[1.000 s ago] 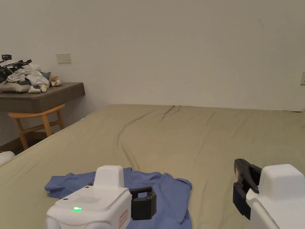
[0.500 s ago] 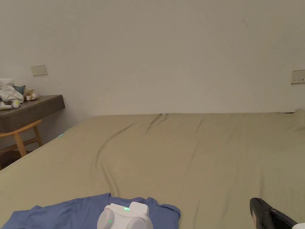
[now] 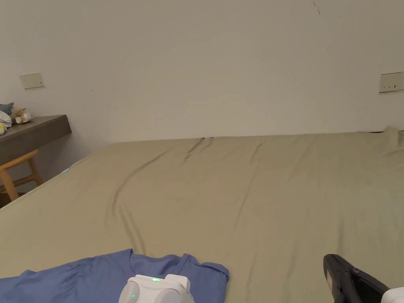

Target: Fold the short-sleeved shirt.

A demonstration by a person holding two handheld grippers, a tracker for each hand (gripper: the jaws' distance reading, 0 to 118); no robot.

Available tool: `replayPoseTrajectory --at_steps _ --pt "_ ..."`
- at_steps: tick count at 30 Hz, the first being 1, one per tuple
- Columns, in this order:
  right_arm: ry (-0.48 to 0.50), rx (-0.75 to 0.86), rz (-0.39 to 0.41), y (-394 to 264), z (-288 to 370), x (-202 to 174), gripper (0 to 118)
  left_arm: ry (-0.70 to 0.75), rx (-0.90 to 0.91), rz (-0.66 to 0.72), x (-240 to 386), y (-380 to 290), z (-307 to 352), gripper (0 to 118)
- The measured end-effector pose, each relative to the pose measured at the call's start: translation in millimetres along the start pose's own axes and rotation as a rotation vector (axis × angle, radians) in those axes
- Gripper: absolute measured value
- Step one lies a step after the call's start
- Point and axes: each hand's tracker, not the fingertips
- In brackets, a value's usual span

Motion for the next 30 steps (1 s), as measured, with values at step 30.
replayPoseTrajectory --at_steps 30 --pt "-0.386 0.065 0.001 35.6 129.8 130.2 1 -0.3 0.312 -0.24 295.1 66.4 65.3 0"
